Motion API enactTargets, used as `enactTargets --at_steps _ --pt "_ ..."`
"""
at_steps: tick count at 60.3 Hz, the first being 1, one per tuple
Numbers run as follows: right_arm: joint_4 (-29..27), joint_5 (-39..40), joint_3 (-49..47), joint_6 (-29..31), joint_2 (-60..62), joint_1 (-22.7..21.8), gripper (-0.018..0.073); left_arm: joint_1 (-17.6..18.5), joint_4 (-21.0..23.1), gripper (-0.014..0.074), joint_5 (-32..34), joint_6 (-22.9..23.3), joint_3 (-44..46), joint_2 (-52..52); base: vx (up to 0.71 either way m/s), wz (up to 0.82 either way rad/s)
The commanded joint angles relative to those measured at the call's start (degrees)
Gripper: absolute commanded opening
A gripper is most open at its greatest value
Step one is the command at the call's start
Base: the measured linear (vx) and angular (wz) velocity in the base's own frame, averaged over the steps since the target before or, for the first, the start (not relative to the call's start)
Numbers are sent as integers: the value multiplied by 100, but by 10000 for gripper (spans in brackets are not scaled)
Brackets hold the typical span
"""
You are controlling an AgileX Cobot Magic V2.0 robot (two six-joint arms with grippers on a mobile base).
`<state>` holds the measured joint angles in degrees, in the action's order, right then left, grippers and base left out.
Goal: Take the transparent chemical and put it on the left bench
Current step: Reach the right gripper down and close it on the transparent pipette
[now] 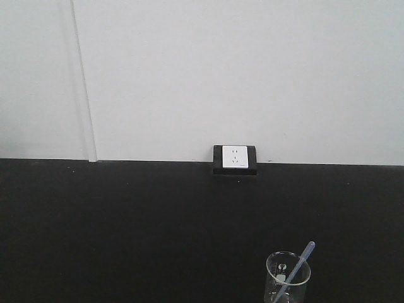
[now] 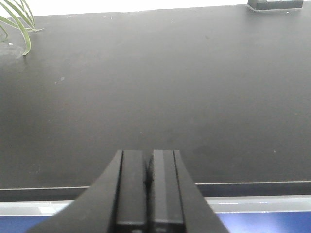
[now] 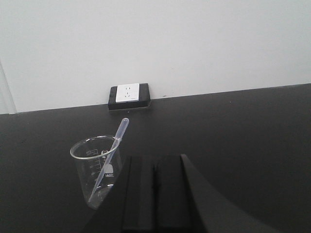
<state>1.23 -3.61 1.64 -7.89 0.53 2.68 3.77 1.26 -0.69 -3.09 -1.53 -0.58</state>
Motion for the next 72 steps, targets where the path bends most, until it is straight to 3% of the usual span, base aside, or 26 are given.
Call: enactTargets --at_steps 1,15,24,33,52,64,72 --pt "0 513 55 38 71 -4 -8 10 4 -3 449 45 -93 -110 0 0" --pt "0 571 55 38 71 -4 -8 10 4 -3 449 45 -93 -110 0 0" --pt "0 1511 0 37 71 -4 -8 10 4 -3 449 45 -93 -110 0 0" --pt "0 1516 -672 43 -195 -4 -8 10 4 -3 449 45 -93 -110 0 0" --pt "214 1610 -2535 170 -3160 -4 -8 10 4 -3 449 45 -93 -110 0 0" --pt "214 2134 -2992 170 -4580 -4 13 10 4 -3 449 45 -93 -110 0 0" --pt "189 2475 -3158 165 -5275 -4 80 10 4 -3 449 45 -93 -110 0 0"
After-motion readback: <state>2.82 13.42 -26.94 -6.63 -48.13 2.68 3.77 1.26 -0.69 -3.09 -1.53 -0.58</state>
